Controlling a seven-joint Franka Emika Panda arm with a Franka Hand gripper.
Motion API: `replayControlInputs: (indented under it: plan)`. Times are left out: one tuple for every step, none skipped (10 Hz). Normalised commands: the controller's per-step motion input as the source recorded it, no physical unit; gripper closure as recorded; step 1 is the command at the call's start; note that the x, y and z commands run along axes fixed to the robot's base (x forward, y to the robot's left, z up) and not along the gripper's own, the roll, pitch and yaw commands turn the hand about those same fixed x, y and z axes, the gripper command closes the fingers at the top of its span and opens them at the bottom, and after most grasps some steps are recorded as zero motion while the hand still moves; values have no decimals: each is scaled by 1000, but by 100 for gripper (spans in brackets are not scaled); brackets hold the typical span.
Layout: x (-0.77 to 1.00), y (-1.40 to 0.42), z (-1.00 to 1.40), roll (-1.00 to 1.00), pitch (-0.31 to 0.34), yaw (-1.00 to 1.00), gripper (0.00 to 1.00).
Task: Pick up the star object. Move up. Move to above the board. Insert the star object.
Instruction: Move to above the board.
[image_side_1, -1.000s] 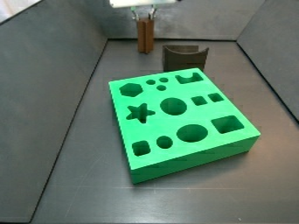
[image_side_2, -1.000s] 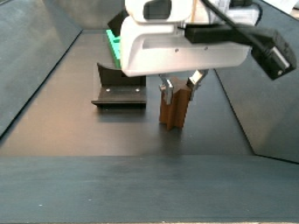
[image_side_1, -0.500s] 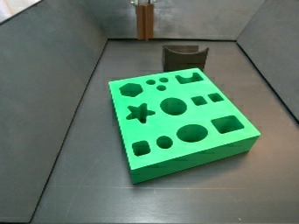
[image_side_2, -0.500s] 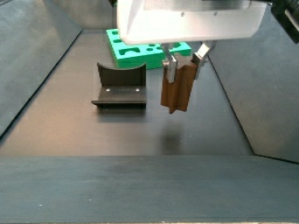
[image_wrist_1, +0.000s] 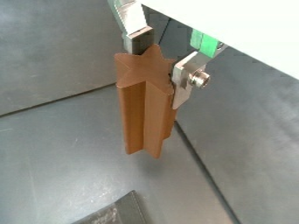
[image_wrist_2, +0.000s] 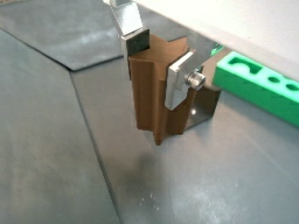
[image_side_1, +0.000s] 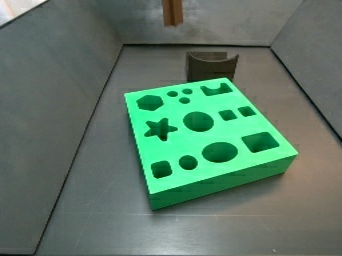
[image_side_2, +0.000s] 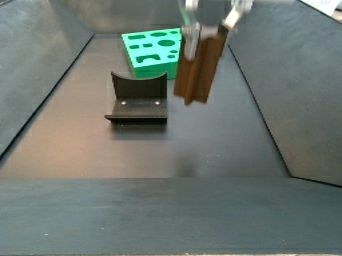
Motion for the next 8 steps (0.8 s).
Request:
replayControlInputs:
  plan:
    - [53,9,1000,-71,20,38,100]
    - [56,14,1000,-70,60,23,100]
    - [57,16,1000,-67,71,20,100]
    - [42,13,802,-58,82,19,100]
    - [29,11,632,-50,83,19,100]
    - [22,10,458,-41,81,19,100]
    - [14,9,287,-34,83,20,100]
    - [-10,-1000,104,3,487,-1000,100]
